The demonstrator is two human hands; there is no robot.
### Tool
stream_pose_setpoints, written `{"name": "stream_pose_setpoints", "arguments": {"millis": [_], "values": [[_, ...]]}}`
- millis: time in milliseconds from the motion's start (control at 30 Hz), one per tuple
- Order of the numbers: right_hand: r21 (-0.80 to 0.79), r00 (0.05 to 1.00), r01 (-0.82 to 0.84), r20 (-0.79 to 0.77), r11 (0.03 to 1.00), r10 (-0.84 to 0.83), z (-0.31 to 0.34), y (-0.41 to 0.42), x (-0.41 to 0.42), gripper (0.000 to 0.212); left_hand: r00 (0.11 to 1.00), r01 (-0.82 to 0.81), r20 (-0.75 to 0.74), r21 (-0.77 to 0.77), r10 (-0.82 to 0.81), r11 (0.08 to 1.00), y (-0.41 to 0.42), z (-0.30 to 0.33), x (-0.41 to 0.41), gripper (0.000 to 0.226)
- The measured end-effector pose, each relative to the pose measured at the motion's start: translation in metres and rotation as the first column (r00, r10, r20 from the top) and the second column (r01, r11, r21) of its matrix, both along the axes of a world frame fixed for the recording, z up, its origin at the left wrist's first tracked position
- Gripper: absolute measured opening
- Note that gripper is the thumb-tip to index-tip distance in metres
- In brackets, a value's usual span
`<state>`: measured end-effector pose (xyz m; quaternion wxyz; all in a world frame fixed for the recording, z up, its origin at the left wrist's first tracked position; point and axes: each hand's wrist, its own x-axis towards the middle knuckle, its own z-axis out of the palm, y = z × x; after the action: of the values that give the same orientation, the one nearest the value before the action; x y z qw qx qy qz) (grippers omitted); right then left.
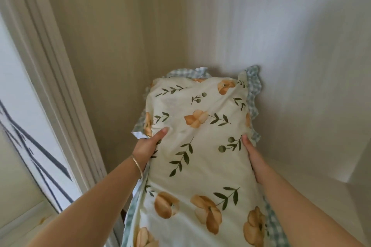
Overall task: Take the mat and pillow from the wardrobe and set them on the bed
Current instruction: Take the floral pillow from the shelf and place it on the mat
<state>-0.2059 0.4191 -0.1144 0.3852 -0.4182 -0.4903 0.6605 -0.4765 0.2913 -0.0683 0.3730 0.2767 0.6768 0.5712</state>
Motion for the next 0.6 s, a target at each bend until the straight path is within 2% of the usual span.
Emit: {"name": "stream_pose_setpoints", "arguments": {"millis": [100, 200, 300, 367, 433, 500, 600], "values": [[0.064, 0.999, 0.016, -0.029, 0.998, -0.014, 0.011, -0.002, -0.011, 0.096, 0.992, -0.092, -0.081, 0.072, 0.097, 0.993, -0.020, 0.019, 0.004, 0.053], [0.093, 0.999, 0.025, -0.043, 0.995, -0.021, 0.025, -0.015, -0.023, 0.095, 0.986, -0.073, -0.128, 0.230, 0.105, 0.970, -0.043, 0.037, 0.008, 0.020], [0.128, 0.999, 0.017, -0.042, 0.992, -0.012, 0.048, -0.040, -0.036, 0.099, 0.978, -0.081, -0.154, 0.328, 0.138, 0.941, -0.067, 0.053, 0.008, 0.016], [0.155, 0.997, 0.035, -0.069, 0.987, -0.024, 0.064, -0.057, -0.046, 0.083, 0.966, -0.089, -0.188, 0.407, 0.179, 0.909, -0.083, 0.061, 0.005, 0.013], [0.202, 0.993, 0.095, -0.090, 0.975, -0.078, 0.075, -0.070, -0.057, 0.067, 0.951, -0.070, -0.231, 0.491, 0.207, 0.868, -0.097, 0.067, -0.002, 0.043], [0.247, 0.988, 0.144, -0.092, 0.958, -0.125, 0.085, -0.084, -0.067, 0.061, 0.930, -0.057, -0.274, 0.551, 0.246, 0.832, -0.114, 0.072, -0.007, 0.072], [0.304, 0.974, 0.221, -0.113, 0.927, -0.195, 0.097, -0.108, -0.084, 0.058, 0.898, -0.059, -0.302, 0.636, 0.319, 0.769, -0.144, 0.082, -0.016, 0.072]]}}
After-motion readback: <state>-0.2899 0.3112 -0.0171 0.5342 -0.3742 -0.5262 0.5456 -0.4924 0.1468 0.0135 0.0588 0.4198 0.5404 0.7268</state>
